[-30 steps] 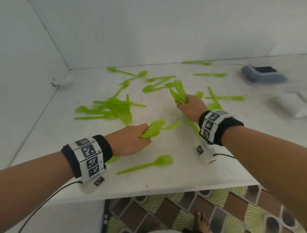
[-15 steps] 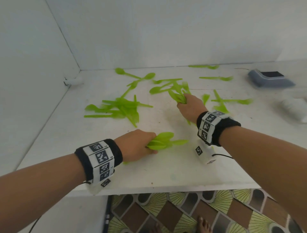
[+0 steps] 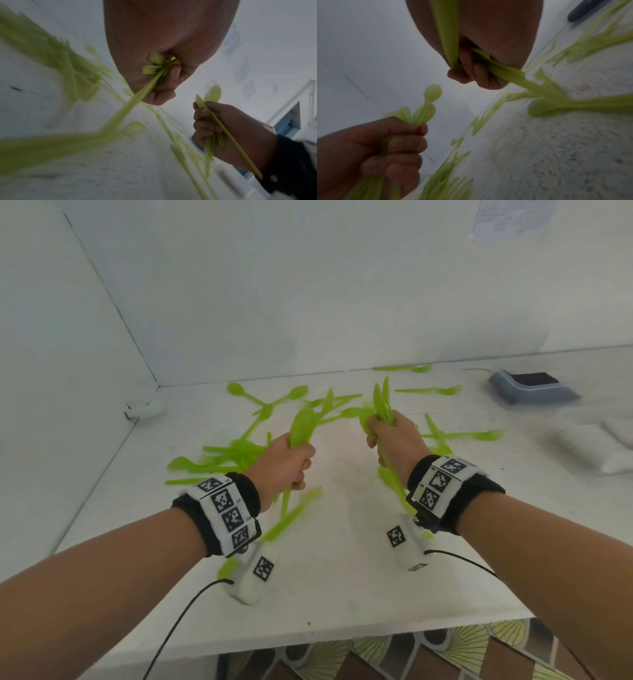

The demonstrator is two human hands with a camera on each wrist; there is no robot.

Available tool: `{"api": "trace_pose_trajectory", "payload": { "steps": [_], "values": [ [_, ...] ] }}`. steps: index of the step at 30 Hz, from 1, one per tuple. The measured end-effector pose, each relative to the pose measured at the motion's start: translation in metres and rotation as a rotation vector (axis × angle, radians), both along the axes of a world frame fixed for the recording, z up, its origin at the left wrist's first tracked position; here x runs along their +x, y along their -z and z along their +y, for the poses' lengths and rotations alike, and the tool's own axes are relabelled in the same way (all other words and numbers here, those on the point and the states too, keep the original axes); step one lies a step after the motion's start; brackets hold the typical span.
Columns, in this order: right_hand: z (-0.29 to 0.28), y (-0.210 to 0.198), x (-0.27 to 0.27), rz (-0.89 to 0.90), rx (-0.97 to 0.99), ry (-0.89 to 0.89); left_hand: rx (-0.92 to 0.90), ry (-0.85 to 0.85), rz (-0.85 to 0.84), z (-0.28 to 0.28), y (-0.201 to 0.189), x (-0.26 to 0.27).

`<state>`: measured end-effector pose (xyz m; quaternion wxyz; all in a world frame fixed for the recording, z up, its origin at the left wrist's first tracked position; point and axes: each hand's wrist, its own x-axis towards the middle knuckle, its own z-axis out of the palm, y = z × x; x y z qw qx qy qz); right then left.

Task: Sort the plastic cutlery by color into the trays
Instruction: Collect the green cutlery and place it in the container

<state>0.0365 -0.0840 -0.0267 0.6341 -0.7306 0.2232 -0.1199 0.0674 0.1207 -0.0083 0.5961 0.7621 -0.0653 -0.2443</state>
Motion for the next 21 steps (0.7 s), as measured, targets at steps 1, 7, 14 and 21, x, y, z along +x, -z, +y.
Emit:
{"api": "trace_pose_trajectory", "payload": {
  "steps": [1,7,14,21],
  "values": [
    [0.001,-0.001,-0.001,-0.020,0.054,0.006,-0.038,-0.017,0.032,-0.006,-0.002,0.003],
    [-0.002,-0.005,-0.002,-0.150,0.259,0.023,0.175,0.089,-0.235,-0.043,0.002,0.007],
    [-0.031,-0.001,0.004,-0.028,0.223,0.175,0.379,0.349,-0.526,-0.068,0.006,-0.004],
    [-0.096,0.001,0.002,-0.004,0.216,0.240,0.177,0.124,-0.266,-0.073,-0.002,0.008]
  ]
}}
